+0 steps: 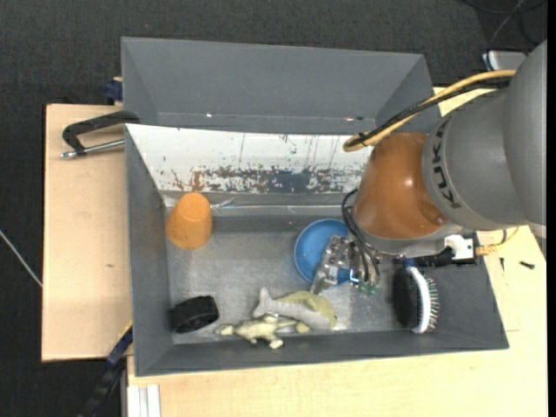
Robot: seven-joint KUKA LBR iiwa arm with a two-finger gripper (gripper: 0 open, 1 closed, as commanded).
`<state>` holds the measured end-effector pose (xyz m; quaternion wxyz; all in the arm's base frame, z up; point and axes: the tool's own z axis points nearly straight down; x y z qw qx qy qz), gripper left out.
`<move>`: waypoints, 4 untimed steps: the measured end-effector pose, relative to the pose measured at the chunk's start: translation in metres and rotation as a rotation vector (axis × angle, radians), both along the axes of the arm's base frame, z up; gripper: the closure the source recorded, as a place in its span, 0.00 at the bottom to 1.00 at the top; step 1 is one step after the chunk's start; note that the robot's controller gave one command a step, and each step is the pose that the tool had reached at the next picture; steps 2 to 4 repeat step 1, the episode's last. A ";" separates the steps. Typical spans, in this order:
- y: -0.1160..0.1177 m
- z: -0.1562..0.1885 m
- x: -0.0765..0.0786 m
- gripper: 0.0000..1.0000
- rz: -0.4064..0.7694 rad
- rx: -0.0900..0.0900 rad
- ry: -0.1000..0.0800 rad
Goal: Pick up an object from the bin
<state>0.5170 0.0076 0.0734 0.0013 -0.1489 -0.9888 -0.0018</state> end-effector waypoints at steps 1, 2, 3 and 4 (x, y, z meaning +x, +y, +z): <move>0.016 0.135 0.013 1.00 0.274 -0.004 -0.015; 0.016 0.135 0.013 1.00 0.274 -0.004 -0.015; 0.016 0.135 0.013 1.00 0.274 -0.004 -0.015; 0.016 0.135 0.013 1.00 0.274 -0.004 -0.015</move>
Offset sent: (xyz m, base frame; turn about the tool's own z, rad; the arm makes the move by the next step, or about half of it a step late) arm 0.0100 0.0148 0.1310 -0.2730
